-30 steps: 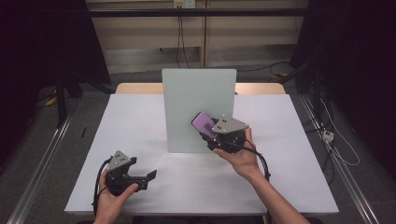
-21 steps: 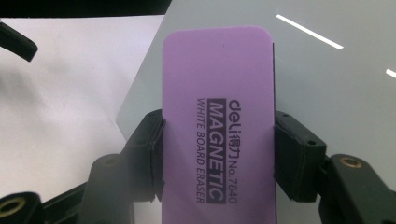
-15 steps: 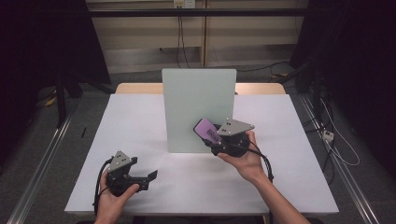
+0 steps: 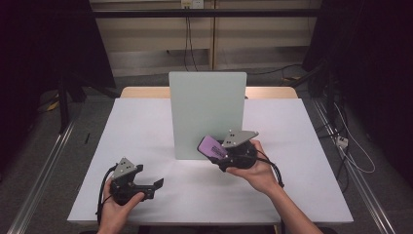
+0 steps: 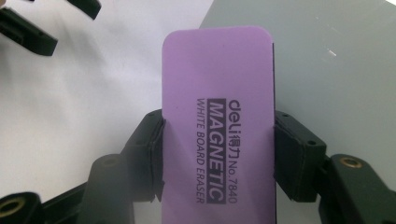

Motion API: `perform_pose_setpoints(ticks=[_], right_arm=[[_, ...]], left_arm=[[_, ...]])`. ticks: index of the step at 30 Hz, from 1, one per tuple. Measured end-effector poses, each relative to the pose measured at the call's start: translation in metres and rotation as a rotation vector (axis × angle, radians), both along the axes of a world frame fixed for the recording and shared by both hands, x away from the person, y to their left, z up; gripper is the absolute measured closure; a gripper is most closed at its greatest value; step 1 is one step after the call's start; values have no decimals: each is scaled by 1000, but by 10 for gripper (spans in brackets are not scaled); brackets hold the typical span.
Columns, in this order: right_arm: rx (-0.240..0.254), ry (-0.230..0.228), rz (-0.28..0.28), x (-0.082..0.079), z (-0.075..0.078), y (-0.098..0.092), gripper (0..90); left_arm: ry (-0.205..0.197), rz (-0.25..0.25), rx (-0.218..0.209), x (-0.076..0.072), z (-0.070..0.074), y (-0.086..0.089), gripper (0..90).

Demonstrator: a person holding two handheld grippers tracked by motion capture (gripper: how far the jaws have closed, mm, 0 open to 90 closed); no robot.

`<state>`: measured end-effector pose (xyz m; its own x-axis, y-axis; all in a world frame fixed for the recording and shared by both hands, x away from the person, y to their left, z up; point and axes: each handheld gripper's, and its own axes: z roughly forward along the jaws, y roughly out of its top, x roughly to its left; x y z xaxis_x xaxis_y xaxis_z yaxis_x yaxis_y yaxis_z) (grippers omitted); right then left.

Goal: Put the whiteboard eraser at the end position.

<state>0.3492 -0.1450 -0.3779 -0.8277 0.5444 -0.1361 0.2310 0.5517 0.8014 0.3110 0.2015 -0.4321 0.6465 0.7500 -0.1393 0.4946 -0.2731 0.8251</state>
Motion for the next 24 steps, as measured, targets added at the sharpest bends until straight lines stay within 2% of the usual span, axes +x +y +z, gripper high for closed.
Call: perform_pose_setpoints(ticks=[4, 7, 8, 11, 14, 19, 21, 23, 24], right_arm=[[21, 30, 6, -1, 2, -5, 414], [7, 49, 17, 0, 2, -8, 414], [2, 73, 30, 0, 2, -9, 413], [-37, 125, 40, 2, -4, -8, 413], [-71, 160, 80, 2, -8, -3, 413], [-156, 203, 151, 0, -18, 5, 414], [-155, 234, 178, 0, -20, 7, 413], [-173, 216, 166, -1, -21, 9, 413], [-171, 223, 173, -1, -21, 9, 414]], left_arm=[[5, -5, 7, -1, -1, -1, 67], [4, 0, 8, 0, 0, -1, 66], [5, 1, 3, 0, 0, -2, 66], [7, -8, 9, 0, -1, -2, 66], [8, -12, 8, -1, 0, -2, 66], [10, -10, 6, 0, -1, -2, 66], [7, -13, 8, 0, 0, -3, 66], [8, -11, 6, 0, -1, -3, 66], [9, -12, 5, 0, -1, -3, 66]])
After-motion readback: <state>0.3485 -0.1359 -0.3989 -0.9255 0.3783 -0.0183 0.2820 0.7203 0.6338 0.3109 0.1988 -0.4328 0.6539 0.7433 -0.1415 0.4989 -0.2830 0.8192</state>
